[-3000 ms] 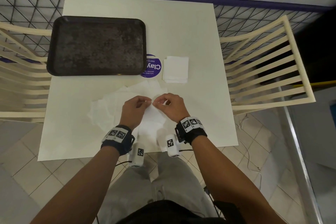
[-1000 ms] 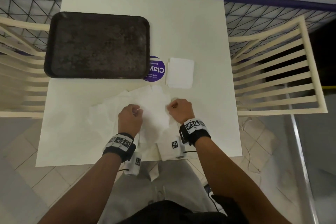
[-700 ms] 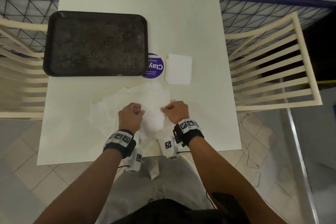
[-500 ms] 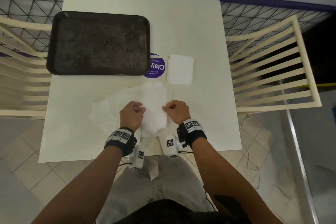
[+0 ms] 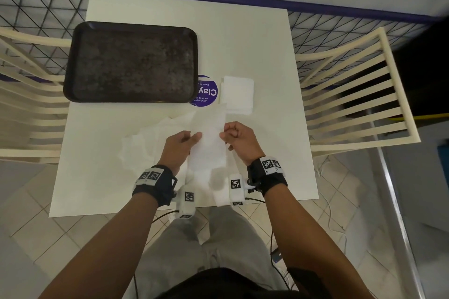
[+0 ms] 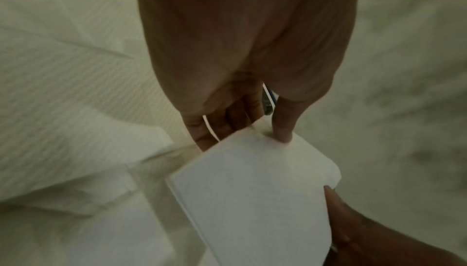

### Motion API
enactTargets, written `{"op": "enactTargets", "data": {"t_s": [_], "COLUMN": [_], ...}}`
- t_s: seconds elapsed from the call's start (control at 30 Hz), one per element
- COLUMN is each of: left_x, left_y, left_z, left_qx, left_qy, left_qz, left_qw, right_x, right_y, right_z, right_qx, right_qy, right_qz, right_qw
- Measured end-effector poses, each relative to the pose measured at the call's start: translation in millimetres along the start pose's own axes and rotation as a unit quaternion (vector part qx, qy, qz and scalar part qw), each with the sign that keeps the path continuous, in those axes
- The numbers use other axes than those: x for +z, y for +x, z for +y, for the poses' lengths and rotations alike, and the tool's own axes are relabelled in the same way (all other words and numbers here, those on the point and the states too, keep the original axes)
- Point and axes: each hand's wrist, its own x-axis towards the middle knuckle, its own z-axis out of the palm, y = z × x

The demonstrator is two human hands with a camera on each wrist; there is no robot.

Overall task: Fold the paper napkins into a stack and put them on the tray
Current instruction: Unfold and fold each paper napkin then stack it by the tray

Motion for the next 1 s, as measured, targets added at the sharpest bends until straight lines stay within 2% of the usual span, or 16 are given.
{"op": "enactTargets", "data": {"t_s": [0.13, 0.3, 0.47, 0.67, 0.73, 0.83, 1.0], "left_x": [2, 1, 2, 3, 2, 1, 0], "left_y": [-5, -8, -10, -16, -15, -11, -5], "left_z": [4, 4, 6, 13, 13, 8, -3], "left_qx": [0.025, 0.037, 0.013, -0.011, -0.018, -0.012, 0.020], "left_qy": [-0.049, -0.065, -0.106, -0.153, -0.170, -0.134, -0.041], "left_qz": [0.008, 0.002, 0.001, 0.002, -0.003, 0.014, 0.031], "left_qw": [0.998, 0.997, 0.994, 0.988, 0.985, 0.991, 0.998], "right_x": [-4, -3, 0, -1, -2, -2, -2], "right_y": [-3, -4, -9, -15, -16, -15, -13], "right_z": [-2, 3, 2, -7, -6, 0, 4], "right_qx": [0.002, -0.016, -0.028, 0.020, 0.014, -0.020, -0.037], "right_qy": [-0.006, -0.004, 0.026, 0.077, 0.066, 0.010, -0.007], "right_qz": [-0.014, 0.003, -0.014, -0.001, -0.003, -0.002, 0.005], "right_qw": [1.000, 1.000, 0.999, 0.997, 0.998, 1.000, 0.999]}}
